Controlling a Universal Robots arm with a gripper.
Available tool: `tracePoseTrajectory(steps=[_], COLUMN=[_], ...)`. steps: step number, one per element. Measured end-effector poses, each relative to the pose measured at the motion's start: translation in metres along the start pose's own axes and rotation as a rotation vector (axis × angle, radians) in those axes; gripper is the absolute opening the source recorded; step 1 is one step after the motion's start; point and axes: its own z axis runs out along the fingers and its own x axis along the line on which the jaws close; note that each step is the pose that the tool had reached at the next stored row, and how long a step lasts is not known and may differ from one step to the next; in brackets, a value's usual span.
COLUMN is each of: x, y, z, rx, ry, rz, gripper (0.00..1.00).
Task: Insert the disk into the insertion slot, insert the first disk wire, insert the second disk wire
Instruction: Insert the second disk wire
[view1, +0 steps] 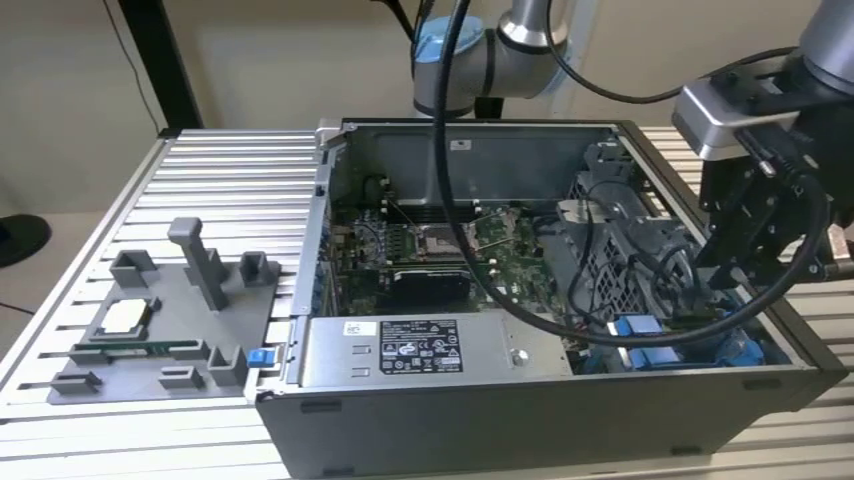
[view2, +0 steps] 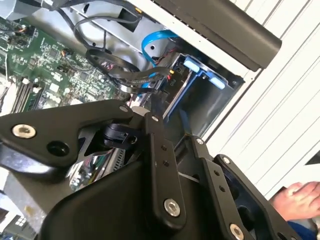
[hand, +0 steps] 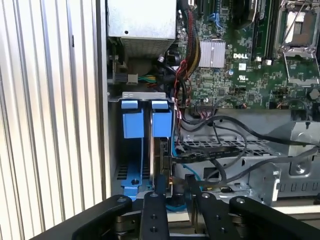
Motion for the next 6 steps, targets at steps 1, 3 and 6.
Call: tracePoseTrajectory(steps=[1, 3, 6], x=[0.0000, 0.0000, 0.0000], y=[0.0000, 0.0000, 0.0000], z=[-0.0001, -0.0001, -0.0002], rx=[0.0000, 0.0000, 0.0000], ry=[0.0000, 0.0004, 0.0006], rz=[0.000, 0.000, 0.000], gripper=[1.00, 1.00, 1.00])
